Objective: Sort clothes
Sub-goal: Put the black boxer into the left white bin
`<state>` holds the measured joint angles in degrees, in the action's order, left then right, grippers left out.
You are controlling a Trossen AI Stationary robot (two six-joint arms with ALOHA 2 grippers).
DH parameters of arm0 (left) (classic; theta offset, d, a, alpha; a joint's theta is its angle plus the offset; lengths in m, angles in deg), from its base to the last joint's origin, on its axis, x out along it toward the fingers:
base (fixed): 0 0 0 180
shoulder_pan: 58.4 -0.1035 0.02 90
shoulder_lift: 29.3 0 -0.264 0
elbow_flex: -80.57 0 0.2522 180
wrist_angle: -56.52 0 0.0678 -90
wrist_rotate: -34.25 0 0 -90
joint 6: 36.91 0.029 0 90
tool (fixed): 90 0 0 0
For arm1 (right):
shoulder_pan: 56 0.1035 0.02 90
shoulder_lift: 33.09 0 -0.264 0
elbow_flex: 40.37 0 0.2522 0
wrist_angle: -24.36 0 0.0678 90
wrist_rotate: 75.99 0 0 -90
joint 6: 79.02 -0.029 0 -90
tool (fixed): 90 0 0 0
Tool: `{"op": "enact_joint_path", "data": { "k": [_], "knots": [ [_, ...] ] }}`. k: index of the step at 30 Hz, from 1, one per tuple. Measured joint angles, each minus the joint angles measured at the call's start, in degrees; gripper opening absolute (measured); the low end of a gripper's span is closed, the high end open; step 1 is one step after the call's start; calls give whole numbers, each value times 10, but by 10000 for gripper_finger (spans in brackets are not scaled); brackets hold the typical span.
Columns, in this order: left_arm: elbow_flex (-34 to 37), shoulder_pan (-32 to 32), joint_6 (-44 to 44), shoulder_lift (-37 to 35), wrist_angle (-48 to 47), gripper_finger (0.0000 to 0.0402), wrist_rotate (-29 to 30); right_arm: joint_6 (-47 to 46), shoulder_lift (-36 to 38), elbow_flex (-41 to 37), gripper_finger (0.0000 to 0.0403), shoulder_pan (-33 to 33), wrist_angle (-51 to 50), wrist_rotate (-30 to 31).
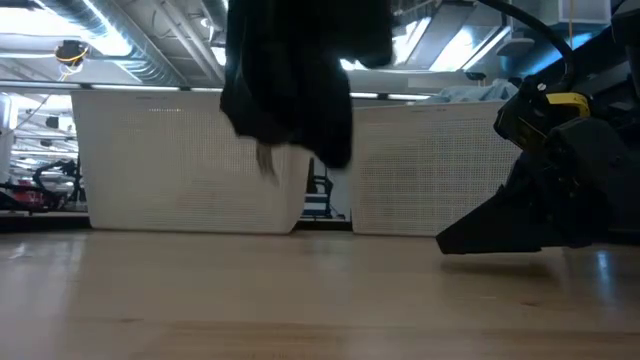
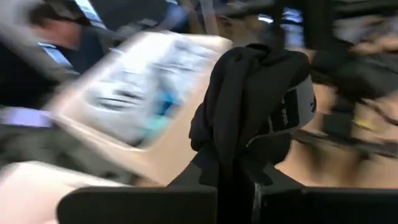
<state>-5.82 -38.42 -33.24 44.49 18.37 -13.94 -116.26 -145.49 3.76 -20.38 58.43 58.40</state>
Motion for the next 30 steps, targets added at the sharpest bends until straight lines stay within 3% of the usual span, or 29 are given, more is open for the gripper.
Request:
{"op": "enact_joint_path", "data": {
  "k": [6,14,22,30],
  "knots": [
    [0,-48,119,-76,45,7,112,0,0,0,232,0,1,0],
    [0,-162,220,-144,116,6,116,0,0,0,232,0,3,0],
    [0,-283,218,-157,80,11,115,0,0,0,232,0,3,0],
    [0,-367,109,-143,-39,12,108,-1,0,0,232,0,2,0]
  ]
}}
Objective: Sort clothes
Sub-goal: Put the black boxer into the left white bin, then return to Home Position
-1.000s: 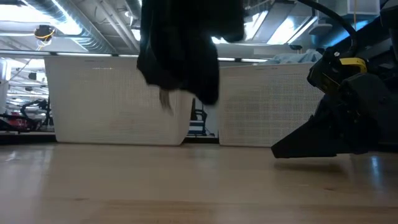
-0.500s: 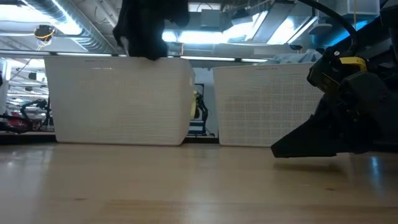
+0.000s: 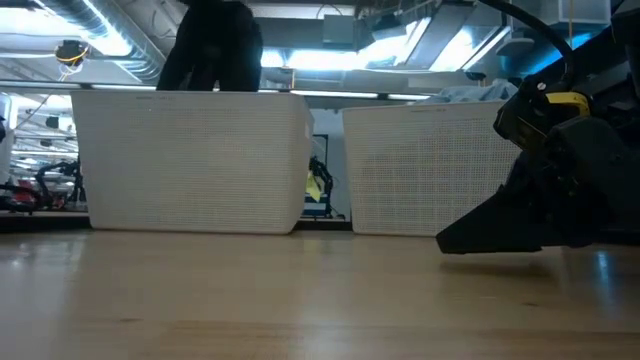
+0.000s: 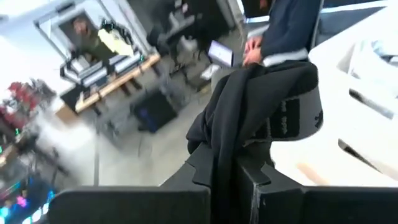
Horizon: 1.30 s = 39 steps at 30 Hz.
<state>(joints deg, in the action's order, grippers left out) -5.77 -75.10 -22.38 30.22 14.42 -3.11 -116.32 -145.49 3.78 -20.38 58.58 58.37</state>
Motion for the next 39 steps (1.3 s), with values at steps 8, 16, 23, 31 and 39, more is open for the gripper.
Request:
{"op": "enact_joint_path", "data": {
  "k": [8,16,23,31,39],
  "knots": [
    [0,-34,-63,18,-96,31,-2,-2,0,1,232,0,-1,0],
    [0,-43,-123,45,-131,133,-13,-2,0,1,232,0,-1,0],
    [-16,-35,-177,44,-146,207,-114,-2,0,1,232,0,-1,0],
    [-34,80,-218,20,-145,212,-282,3,0,1,232,0,-5,0],
    [70,263,-193,6,-27,190,-279,5,0,1,232,0,-7,1]
  ]
}}
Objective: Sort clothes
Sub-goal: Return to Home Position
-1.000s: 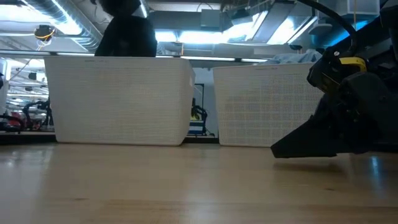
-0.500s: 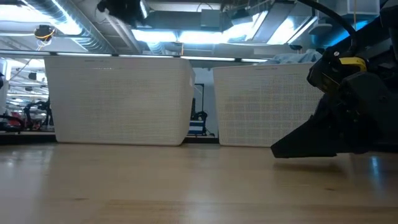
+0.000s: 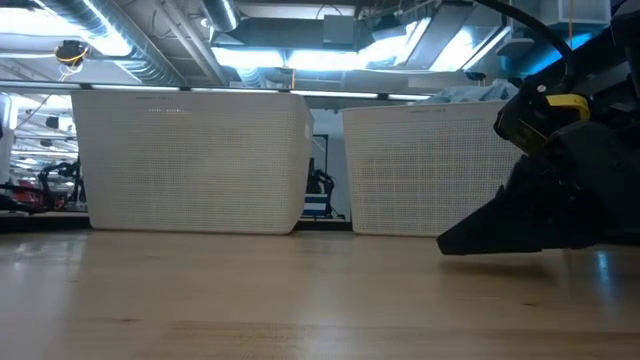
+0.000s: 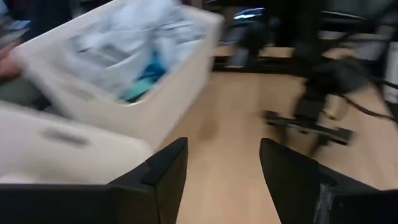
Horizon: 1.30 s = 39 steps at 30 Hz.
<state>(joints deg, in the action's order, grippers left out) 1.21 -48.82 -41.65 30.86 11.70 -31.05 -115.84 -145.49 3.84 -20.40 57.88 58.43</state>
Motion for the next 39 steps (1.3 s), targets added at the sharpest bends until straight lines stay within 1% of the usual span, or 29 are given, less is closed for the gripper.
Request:
{"op": "enact_joint_path", "data": {
  "k": [4,8,12,17,20,24,27,30,36,38,39],
  "knots": [
    [77,66,19,-11,94,179,1,0,0,0,232,0,0,12],
    [163,95,24,-24,186,167,1,0,0,0,232,0,4,11],
    [243,94,19,-51,251,151,1,2,0,0,232,0,18,11],
    [334,85,6,-98,325,129,2,37,14,0,232,0,30,-8],
    [380,77,-9,-126,350,118,2,67,46,-5,232,0,30,-22],
    [426,65,-33,-153,373,107,2,118,112,-30,226,-8,24,-58],
    [452,61,-41,-161,396,101,2,132,178,-68,197,-27,15,-98],
    [468,60,-43,-164,412,96,2,147,245,-122,148,-53,18,-148],
    [500,56,-41,-164,456,92,8,186,377,-213,43,-124,23,-294],
    [503,52,-42,-165,455,92,10,206,421,-235,15,-147,22,-332],
    [506,51,-42,-166,455,92,10,217,439,-241,8,-160,23,-351]
  ]
}}
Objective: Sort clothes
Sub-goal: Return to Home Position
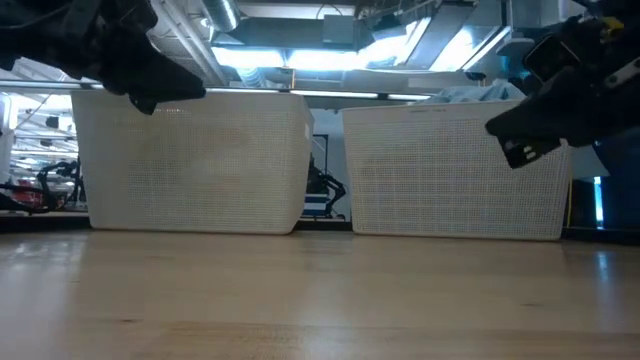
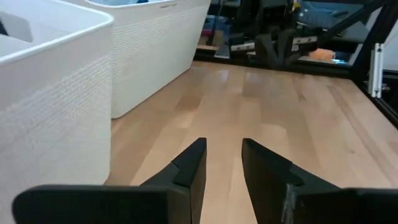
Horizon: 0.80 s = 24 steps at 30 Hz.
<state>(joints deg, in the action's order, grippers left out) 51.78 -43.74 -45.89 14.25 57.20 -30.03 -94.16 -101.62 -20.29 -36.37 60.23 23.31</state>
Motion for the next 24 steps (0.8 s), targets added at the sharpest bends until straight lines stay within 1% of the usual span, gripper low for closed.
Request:
{"op": "enact_joint_path", "data": {
  "k": [3,8,14,17,20,24],
  "knots": [
    [7,-8,2,-1,11,92,4,24,54,-24,12,-43,-4,-49],
    [24,-23,-6,-8,17,92,6,29,122,-57,17,-112,-28,-120],
    [34,-28,-14,-22,17,92,8,49,200,-57,3,-149,-89,-123],
    [35,-28,-13,-28,19,92,11,50,243,-57,8,-160,-153,-119],
    [35,-28,-9,-32,16,92,12,50,288,-57,11,-163,-198,-106],
    [35,-28,0,-32,15,92,12,50,350,-57,7,-163,-236,-104]
  ]
}}
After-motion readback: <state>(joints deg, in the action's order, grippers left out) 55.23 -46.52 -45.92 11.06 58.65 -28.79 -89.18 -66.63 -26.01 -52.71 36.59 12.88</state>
